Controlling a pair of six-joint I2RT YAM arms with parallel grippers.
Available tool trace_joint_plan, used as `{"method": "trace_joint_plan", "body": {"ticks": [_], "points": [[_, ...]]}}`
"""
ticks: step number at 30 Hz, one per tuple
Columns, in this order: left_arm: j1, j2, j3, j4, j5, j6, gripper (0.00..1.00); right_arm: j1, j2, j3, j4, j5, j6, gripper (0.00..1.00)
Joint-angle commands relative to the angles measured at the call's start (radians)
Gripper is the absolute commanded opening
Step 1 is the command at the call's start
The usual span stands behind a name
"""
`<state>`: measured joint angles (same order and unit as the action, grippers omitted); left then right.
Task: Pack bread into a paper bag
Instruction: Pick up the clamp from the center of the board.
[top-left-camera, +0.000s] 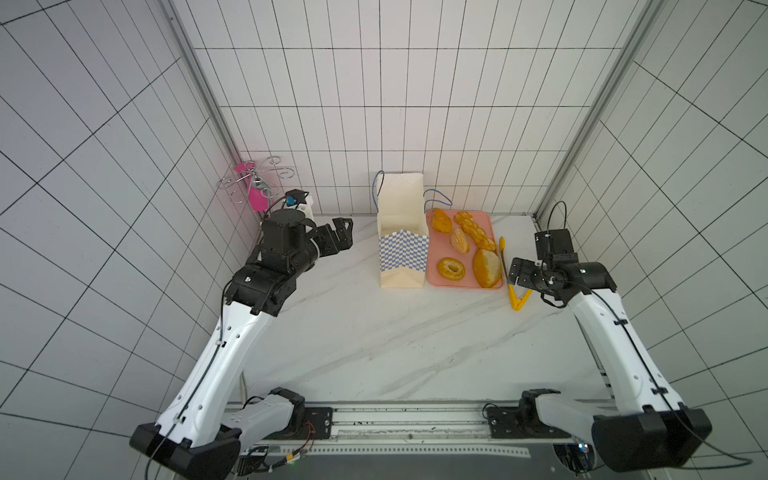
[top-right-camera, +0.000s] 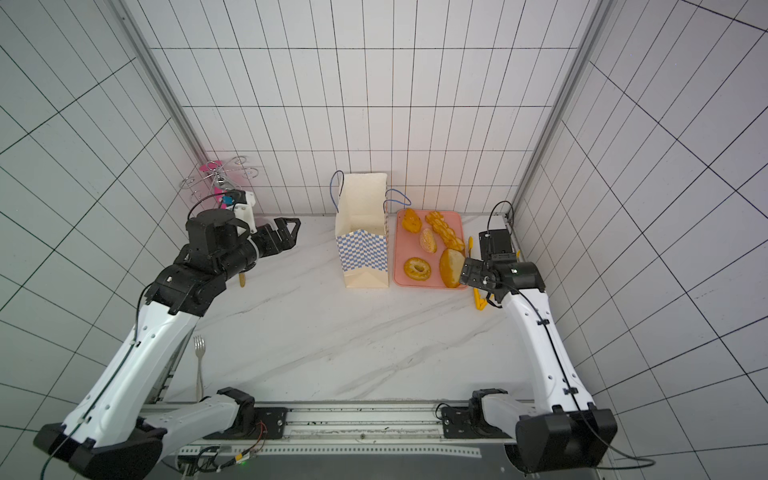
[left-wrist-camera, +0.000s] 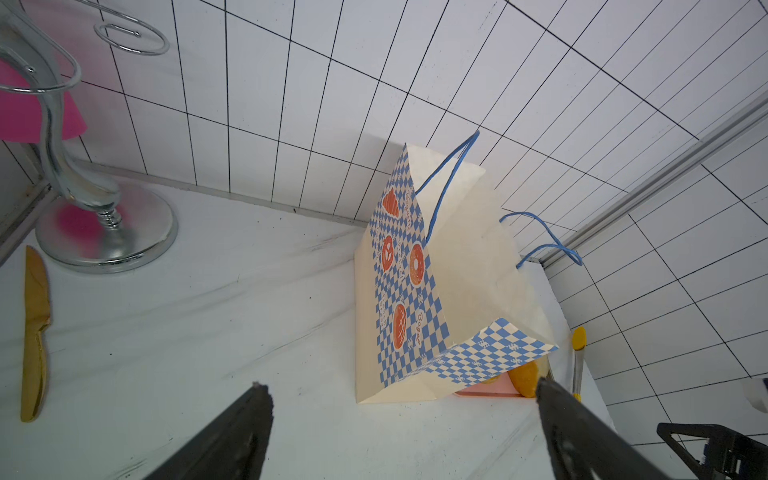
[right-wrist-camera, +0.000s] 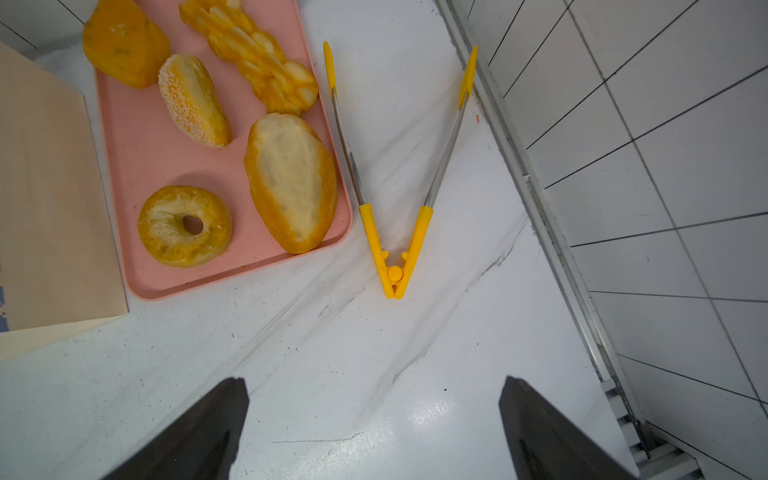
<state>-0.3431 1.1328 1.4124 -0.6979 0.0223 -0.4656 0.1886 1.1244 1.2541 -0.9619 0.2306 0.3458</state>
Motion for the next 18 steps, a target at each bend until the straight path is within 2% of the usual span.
{"method": "trace_joint_plan", "body": {"ticks": [1, 3, 5, 6, 7, 8, 10, 13, 15, 18], "points": [[0.003, -0.016, -0.033, 0.026, 0.112, 0.008, 0.99, -0.041, -0.085, -0.033, 0.0, -0.092, -0.004, 0.99], [0.001, -0.071, -0.12, 0.132, 0.15, 0.022, 0.99, -0.067, -0.076, -0.042, -0.014, -0.167, 0.017, 0.99], [0.009, -0.144, -0.228, 0.244, 0.189, 0.0, 0.99, -0.067, -0.033, -0.022, -0.063, -0.168, 0.025, 0.99], [0.009, -0.16, -0.245, 0.24, 0.143, -0.029, 0.99, -0.067, -0.014, -0.013, -0.085, -0.155, 0.027, 0.99], [0.008, -0.17, -0.247, 0.199, 0.041, -0.083, 0.99, -0.067, 0.0, -0.007, -0.099, -0.143, 0.026, 0.99], [0.009, -0.171, -0.236, 0.16, -0.006, -0.097, 0.99, -0.067, 0.009, -0.005, -0.101, -0.134, 0.021, 0.99], [0.007, -0.15, -0.197, 0.108, 0.012, -0.027, 0.99, -0.068, 0.024, 0.001, -0.113, -0.078, 0.031, 0.99], [-0.003, -0.111, -0.102, -0.003, -0.034, -0.001, 0.99, -0.083, 0.078, 0.024, -0.13, -0.037, 0.019, 0.99], [-0.007, -0.101, -0.077, -0.031, -0.016, 0.029, 0.99, -0.098, 0.131, 0.048, -0.147, -0.03, 0.019, 1.0], [-0.005, -0.122, -0.097, 0.0, 0.088, 0.096, 0.99, -0.115, 0.211, 0.062, -0.154, -0.013, 0.024, 0.99]]}}
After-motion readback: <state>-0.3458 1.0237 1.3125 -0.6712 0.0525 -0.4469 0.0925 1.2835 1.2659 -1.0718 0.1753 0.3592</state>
